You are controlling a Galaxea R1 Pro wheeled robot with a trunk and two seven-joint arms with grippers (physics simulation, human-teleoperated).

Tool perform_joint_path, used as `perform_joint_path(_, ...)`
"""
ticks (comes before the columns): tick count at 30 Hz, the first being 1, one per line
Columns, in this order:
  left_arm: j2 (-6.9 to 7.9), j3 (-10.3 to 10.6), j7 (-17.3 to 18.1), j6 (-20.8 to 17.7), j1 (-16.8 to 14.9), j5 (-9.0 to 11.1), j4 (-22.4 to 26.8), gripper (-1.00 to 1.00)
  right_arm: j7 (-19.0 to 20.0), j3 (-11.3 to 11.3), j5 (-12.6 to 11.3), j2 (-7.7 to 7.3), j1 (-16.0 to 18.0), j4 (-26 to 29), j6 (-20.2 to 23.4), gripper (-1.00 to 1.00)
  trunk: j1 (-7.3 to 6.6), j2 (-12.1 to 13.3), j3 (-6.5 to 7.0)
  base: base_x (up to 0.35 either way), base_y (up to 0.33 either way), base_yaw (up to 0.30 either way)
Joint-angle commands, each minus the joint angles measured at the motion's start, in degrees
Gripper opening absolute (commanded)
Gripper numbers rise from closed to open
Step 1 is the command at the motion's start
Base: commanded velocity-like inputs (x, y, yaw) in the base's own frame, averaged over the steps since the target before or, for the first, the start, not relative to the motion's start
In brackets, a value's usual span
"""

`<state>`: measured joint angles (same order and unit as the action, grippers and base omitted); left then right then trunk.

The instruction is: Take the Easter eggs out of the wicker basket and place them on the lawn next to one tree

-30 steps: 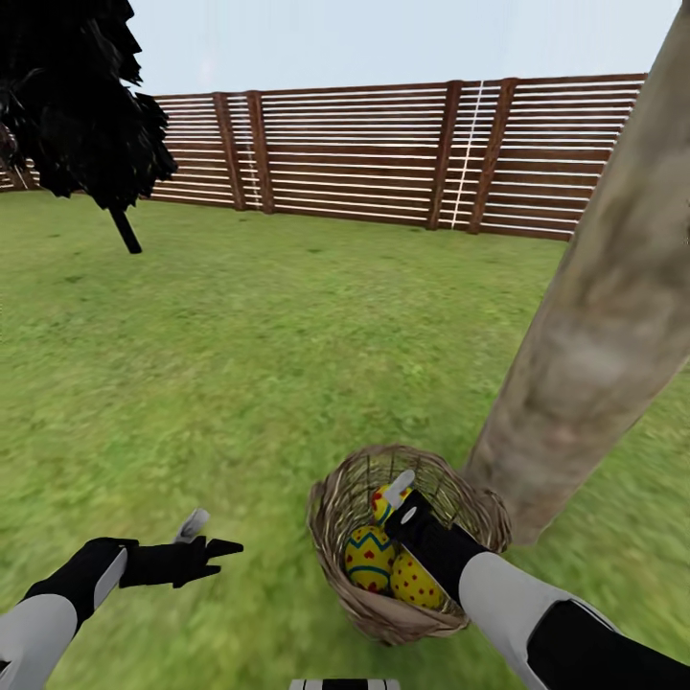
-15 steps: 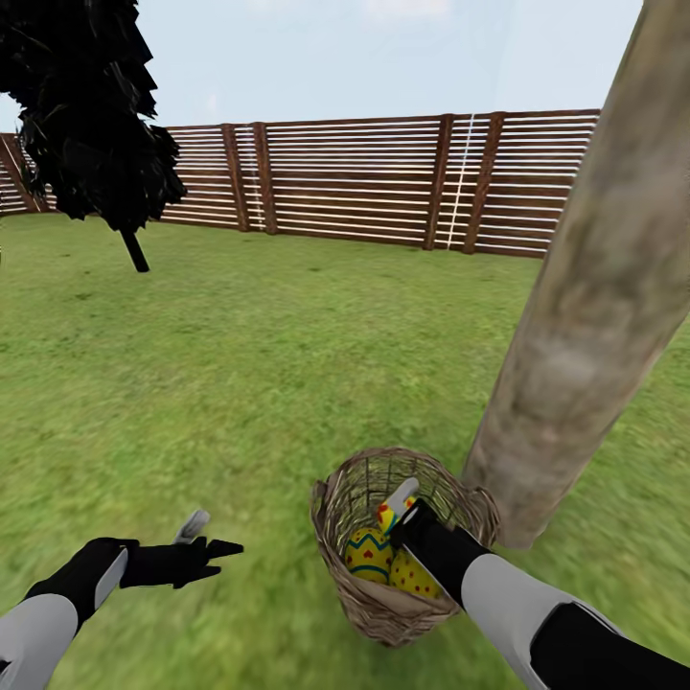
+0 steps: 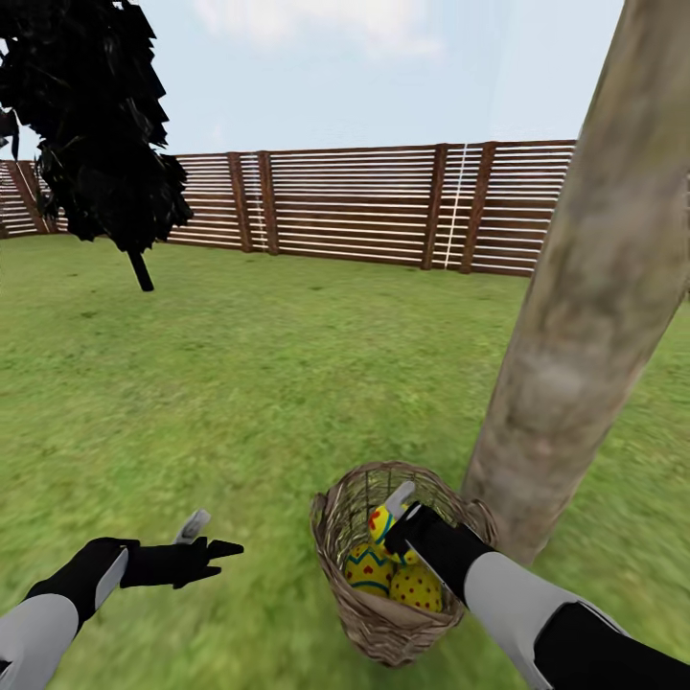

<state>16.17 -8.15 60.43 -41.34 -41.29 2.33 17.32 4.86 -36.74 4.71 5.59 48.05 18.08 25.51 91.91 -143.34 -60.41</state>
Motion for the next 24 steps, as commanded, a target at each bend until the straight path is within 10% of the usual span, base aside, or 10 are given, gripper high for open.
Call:
perform_joint_path(1,0.00,-0.1,0.0,-0.5,0.0,0.2,0.0,1.00,0.5,-0.1,0.5,-0.43,0.0,0.7,0.6,-1.00,-0.03,0.0,0.17,0.000,0.000,0.000)
perform_joint_path(6,0.04,0.0,0.0,-0.4,0.0,0.2,0.0,1.00,0.6,0.5,0.4,-1.67,0.0,1.4,0.8,-1.00,-0.16,0.1,1.28,-0.159,0.000,0.000)
perform_joint_path(11,0.15,-0.2,0.0,-0.1,0.0,0.3,0.1,1.00,1.1,5.7,0.6,-2.32,0.0,2.7,0.9,-1.00,-0.68,0.9,2.31,-0.008,0.000,0.000)
perform_joint_path(19,0.18,-0.2,0.0,0.0,0.0,0.3,0.1,1.00,26.2,10.7,0.6,-8.47,0.0,7.2,1.2,-1.00,-2.44,4.1,3.74,-0.010,0.000,0.000)
perform_joint_path(24,0.18,-0.1,0.0,0.1,0.0,0.2,0.0,1.00,35.1,14.7,0.5,-11.46,0.0,10.2,0.7,-1.00,-3.53,6.1,4.64,-0.292,0.000,0.000)
